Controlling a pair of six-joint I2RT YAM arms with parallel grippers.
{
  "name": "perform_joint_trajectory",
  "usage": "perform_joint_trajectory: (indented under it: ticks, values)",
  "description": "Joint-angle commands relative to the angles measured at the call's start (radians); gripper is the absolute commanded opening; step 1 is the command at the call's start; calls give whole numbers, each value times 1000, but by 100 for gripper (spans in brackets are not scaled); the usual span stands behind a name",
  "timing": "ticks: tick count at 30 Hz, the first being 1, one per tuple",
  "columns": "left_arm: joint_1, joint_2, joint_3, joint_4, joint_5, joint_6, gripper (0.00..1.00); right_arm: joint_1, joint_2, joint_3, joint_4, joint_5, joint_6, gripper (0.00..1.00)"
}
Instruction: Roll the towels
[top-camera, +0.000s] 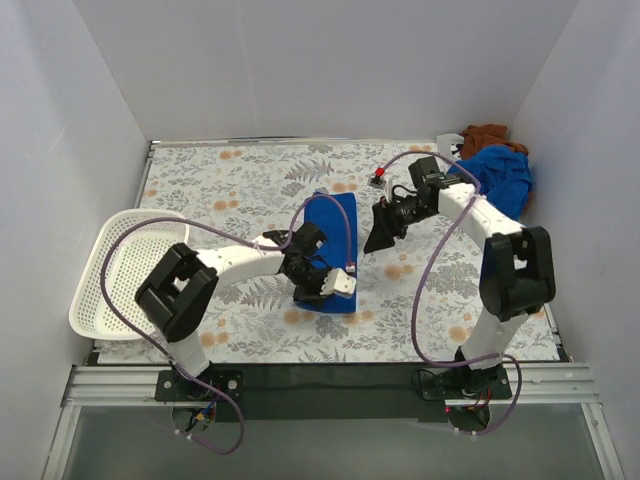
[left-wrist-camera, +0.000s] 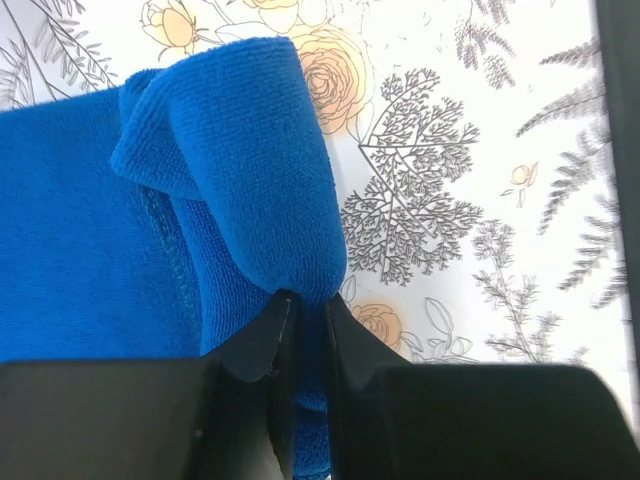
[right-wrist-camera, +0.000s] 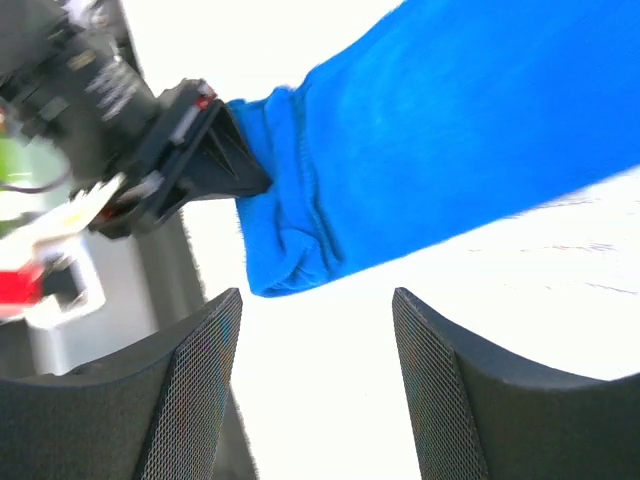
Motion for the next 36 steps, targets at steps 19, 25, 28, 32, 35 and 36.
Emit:
perform_joint_trajectory:
  ticks: [19, 25, 28, 32, 35, 36]
  values:
    - [213, 713, 543, -561, 261, -3, 7, 484, -405, -372, 473, 637, -73, 75]
    - [239, 753, 580, -587, 238, 11, 11, 602, -312, -411, 573, 703, -121, 71]
    - [249, 772, 603, -591, 231, 14, 12, 633, -271, -457, 596, 712, -121, 66]
    - [256, 761, 608, -568, 244, 4, 13, 641, -223, -529, 647, 744, -127, 50]
    - [259, 718, 588, -542, 246, -3, 18, 639, -183, -533, 628, 734, -122, 21]
    - [261, 678, 570, -536, 244, 5, 23, 639, -186, -533, 598, 697, -115, 10]
